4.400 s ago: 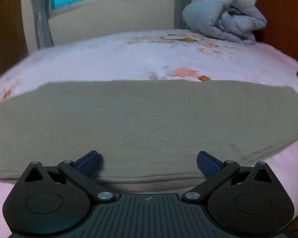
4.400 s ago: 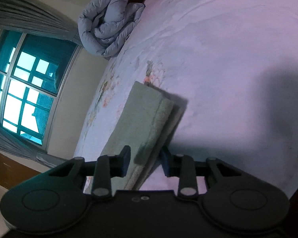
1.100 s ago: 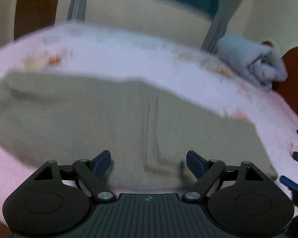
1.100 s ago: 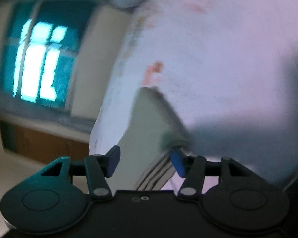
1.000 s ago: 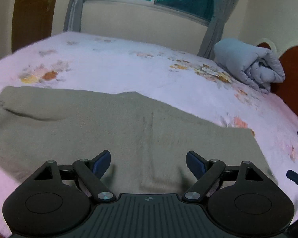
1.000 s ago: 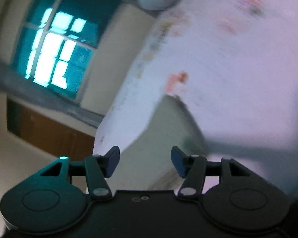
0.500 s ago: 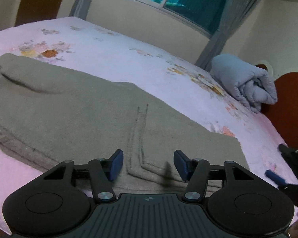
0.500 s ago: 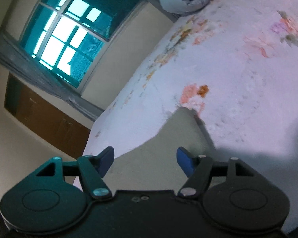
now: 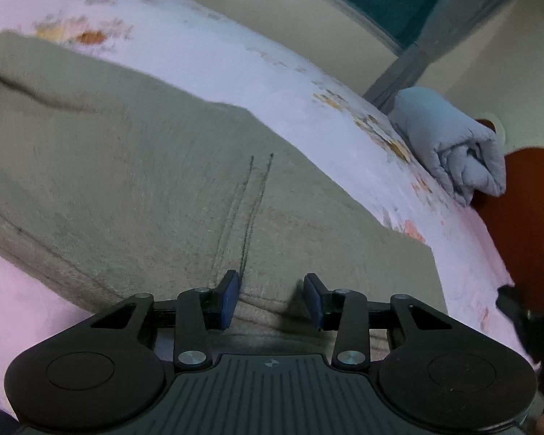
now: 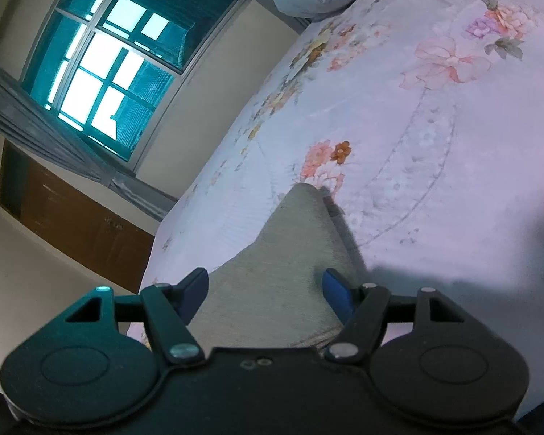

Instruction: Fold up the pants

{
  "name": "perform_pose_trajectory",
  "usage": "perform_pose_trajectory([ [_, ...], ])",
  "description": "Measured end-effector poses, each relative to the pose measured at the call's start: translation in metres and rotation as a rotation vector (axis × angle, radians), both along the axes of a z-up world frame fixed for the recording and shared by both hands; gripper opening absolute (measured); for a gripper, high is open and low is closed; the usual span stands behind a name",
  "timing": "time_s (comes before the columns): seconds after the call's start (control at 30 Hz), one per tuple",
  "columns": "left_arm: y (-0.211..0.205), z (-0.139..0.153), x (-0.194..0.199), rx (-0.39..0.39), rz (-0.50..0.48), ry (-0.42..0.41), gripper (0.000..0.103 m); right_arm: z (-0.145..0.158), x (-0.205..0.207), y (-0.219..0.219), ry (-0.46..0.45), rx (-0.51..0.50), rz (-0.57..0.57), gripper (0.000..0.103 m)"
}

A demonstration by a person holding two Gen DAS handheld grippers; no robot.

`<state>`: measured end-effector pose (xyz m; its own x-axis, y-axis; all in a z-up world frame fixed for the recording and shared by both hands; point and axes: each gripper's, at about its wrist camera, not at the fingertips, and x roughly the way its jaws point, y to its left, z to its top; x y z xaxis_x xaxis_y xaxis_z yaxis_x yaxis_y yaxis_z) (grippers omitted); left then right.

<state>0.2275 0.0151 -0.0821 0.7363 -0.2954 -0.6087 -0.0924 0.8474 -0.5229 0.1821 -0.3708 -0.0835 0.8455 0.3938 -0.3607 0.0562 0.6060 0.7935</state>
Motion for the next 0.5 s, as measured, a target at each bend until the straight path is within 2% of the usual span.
perform_pose_trajectory([
  [0.2, 0.001, -0.007, -0.011, -0.047, 0.031, 0.012, 0.040, 0.000, -0.005, -0.004, -0.005, 0.007, -0.013, 0.064],
  [0.3, -0.003, -0.009, -0.010, -0.031, 0.032, 0.006, 0.039, 0.000, -0.006, -0.005, -0.005, 0.000, -0.008, 0.064],
  [0.33, -0.003, -0.007, -0.008, -0.029, 0.036, 0.005, 0.034, -0.001, -0.006, -0.005, -0.002, 0.002, -0.006, 0.064],
  [0.37, -0.004, -0.007, -0.006, -0.025, 0.042, 0.006, 0.022, -0.001, -0.006, -0.004, 0.001, 0.002, -0.005, 0.064],
  [0.4, -0.003, -0.007, -0.004, -0.029, 0.046, 0.010, 0.017, -0.001, -0.006, -0.004, 0.002, -0.001, -0.005, 0.064],
  [0.5, -0.003, -0.004, -0.005, -0.026, 0.040, -0.008, 0.013, 0.000, -0.005, -0.003, 0.003, -0.016, 0.000, 0.064],
])
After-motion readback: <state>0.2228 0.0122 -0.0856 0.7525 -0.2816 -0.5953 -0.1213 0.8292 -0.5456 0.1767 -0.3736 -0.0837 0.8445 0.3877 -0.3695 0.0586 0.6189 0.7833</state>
